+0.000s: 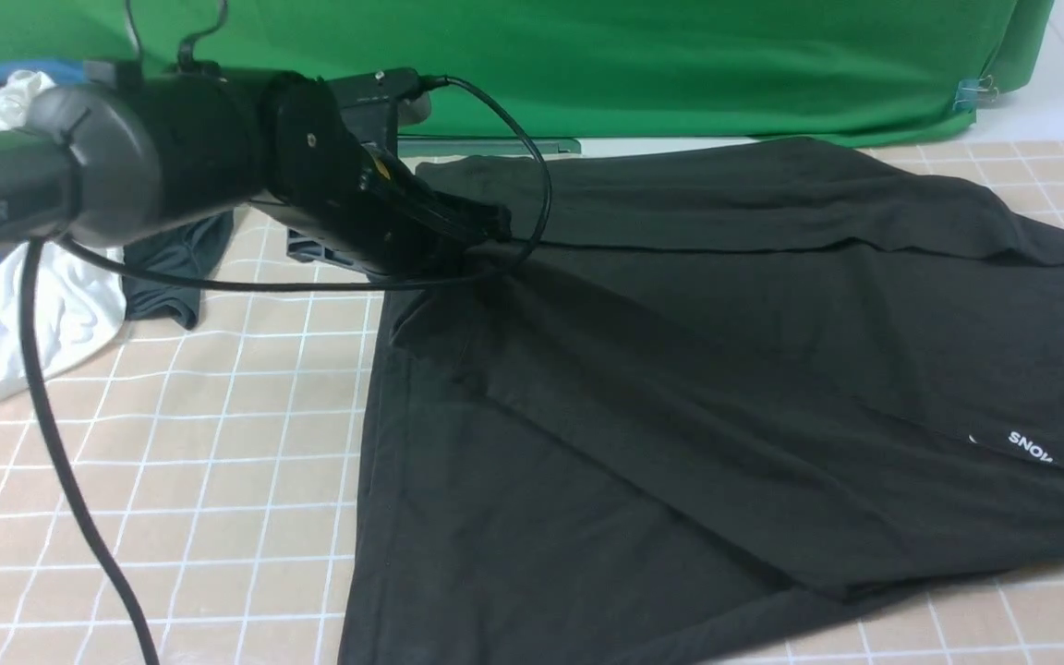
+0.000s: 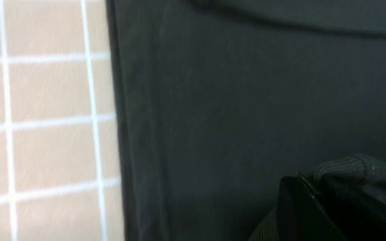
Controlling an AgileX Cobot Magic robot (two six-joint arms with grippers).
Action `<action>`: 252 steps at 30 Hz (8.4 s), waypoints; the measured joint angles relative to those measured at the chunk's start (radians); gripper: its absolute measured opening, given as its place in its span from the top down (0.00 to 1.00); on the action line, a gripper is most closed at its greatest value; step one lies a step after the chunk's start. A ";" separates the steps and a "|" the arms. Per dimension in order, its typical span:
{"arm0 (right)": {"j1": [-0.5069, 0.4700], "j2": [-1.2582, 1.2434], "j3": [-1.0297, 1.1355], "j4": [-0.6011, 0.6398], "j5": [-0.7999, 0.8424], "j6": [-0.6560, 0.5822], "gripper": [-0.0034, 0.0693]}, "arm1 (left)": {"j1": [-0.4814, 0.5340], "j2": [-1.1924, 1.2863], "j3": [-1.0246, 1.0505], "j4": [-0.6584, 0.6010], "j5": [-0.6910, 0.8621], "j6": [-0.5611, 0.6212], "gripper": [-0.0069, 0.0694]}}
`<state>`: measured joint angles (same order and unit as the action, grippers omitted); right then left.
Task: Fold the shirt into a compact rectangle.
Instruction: 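Fold the left side of the black T-shirt inward over its body, then grab the top left corner of the dark shirt with the left gripper, then fold the left side of the dark shirt inward over its body with the left gripper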
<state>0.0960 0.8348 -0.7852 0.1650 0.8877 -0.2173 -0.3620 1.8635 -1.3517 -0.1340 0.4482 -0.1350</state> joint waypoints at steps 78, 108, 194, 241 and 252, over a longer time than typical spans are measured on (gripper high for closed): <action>0.000 0.000 0.000 0.000 -0.034 0.075 0.87 | 0.116 0.513 -0.525 -0.325 -0.075 -0.125 0.57; 0.000 0.000 0.000 0.000 -0.034 0.078 0.85 | 0.175 0.556 -0.691 -0.198 0.121 -0.039 0.19; 0.000 0.000 0.000 0.000 -0.027 0.075 0.83 | 0.171 0.513 -0.671 -0.209 0.356 -0.051 0.28; 0.000 0.000 0.000 0.000 -0.028 0.075 0.83 | 0.126 0.611 -0.671 -0.433 -0.069 0.009 0.85; 0.000 0.000 0.000 0.000 -0.014 0.075 0.86 | 0.130 0.382 -0.669 -0.425 0.250 0.005 0.85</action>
<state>0.0960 0.8348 -0.7852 0.1650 0.8738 -0.1418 -0.2317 2.2459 -2.0209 -0.5586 0.6978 -0.1301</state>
